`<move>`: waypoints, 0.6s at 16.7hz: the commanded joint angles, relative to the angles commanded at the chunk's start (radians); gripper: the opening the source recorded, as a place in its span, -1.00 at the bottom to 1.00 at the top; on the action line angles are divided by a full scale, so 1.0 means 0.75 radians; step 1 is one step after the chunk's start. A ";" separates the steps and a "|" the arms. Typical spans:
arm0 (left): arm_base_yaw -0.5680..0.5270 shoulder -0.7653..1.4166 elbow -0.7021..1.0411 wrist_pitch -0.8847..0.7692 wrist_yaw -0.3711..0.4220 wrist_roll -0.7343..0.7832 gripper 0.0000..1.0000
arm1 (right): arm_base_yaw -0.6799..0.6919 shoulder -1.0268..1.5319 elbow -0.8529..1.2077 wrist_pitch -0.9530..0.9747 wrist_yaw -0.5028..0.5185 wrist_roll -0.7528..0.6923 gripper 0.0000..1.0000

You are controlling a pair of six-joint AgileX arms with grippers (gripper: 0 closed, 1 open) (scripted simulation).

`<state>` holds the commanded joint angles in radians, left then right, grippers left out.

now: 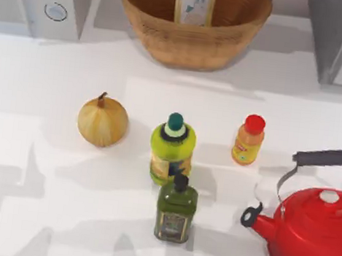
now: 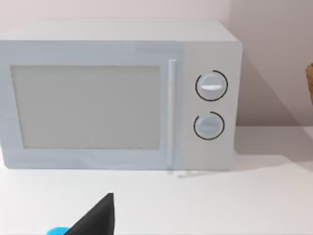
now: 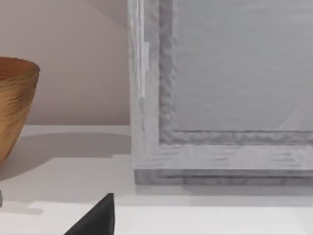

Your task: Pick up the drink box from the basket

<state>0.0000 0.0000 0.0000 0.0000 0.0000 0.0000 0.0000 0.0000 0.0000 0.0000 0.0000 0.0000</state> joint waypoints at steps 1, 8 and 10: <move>0.000 0.000 0.000 0.000 0.000 0.000 1.00 | 0.000 0.000 0.000 0.000 0.000 0.000 1.00; -0.097 0.289 0.219 0.084 -0.087 0.006 1.00 | 0.000 0.000 0.000 0.000 0.000 0.000 1.00; -0.156 0.495 0.365 0.146 -0.141 -0.001 1.00 | 0.000 0.000 0.000 0.000 0.000 0.000 1.00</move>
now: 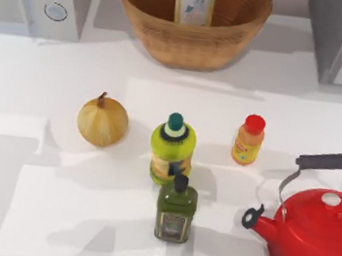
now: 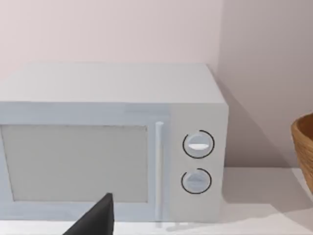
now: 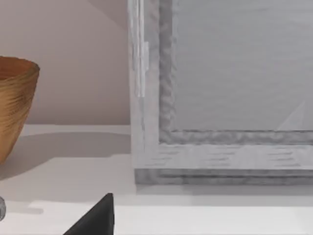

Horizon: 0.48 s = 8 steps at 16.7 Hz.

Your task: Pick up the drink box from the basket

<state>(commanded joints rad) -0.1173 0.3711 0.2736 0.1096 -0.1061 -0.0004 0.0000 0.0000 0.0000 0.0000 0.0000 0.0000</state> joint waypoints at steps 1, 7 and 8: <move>-0.033 0.120 0.082 0.036 -0.031 -0.005 1.00 | 0.000 0.000 0.000 0.000 0.000 0.000 1.00; -0.266 0.982 0.667 0.288 -0.249 -0.042 1.00 | 0.000 0.000 0.000 0.000 0.000 0.000 1.00; -0.307 1.136 0.769 0.332 -0.288 -0.048 1.00 | 0.000 0.000 0.000 0.000 0.000 0.000 1.00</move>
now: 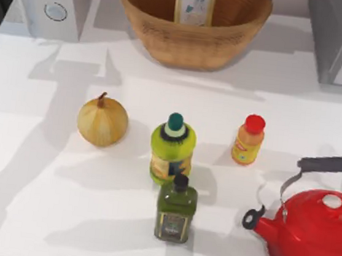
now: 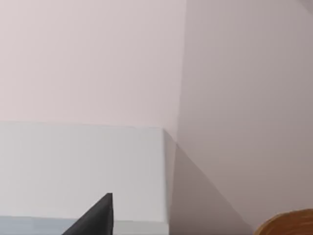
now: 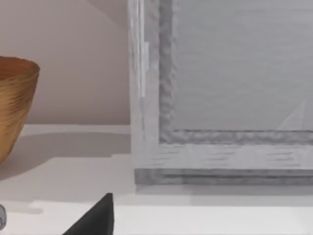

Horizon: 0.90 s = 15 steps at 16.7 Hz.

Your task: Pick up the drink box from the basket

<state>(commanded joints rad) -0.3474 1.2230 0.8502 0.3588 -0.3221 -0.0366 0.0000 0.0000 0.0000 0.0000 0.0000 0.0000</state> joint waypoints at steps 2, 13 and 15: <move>-0.080 0.307 0.199 0.085 -0.075 -0.012 1.00 | 0.000 0.000 0.000 0.000 0.000 0.000 1.00; -0.376 1.461 0.928 0.391 -0.357 -0.040 1.00 | 0.000 0.000 0.000 0.000 0.000 0.000 1.00; -0.390 1.507 0.960 0.403 -0.370 -0.040 1.00 | 0.000 0.000 0.000 0.000 0.000 0.000 1.00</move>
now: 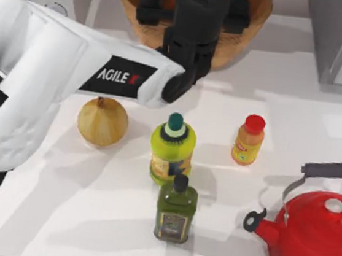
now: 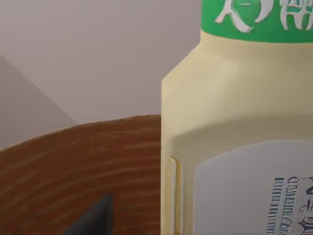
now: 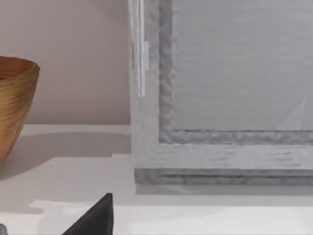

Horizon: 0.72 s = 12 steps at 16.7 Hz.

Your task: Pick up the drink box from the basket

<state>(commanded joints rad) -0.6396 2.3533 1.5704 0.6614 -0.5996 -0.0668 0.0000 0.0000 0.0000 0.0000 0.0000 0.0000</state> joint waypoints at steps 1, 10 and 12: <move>-0.001 0.003 0.002 0.001 -0.001 0.000 1.00 | 0.000 0.000 0.000 0.000 0.000 0.000 1.00; 0.031 0.086 0.152 -0.065 0.032 0.004 1.00 | 0.000 0.000 0.000 0.000 0.000 0.000 1.00; 0.048 0.151 0.268 -0.106 0.049 0.006 1.00 | 0.000 0.000 0.000 0.000 0.000 0.000 1.00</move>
<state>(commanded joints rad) -0.6037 2.4665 1.7712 0.5818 -0.5626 -0.0627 0.0000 0.0000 0.0000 0.0000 0.0000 0.0000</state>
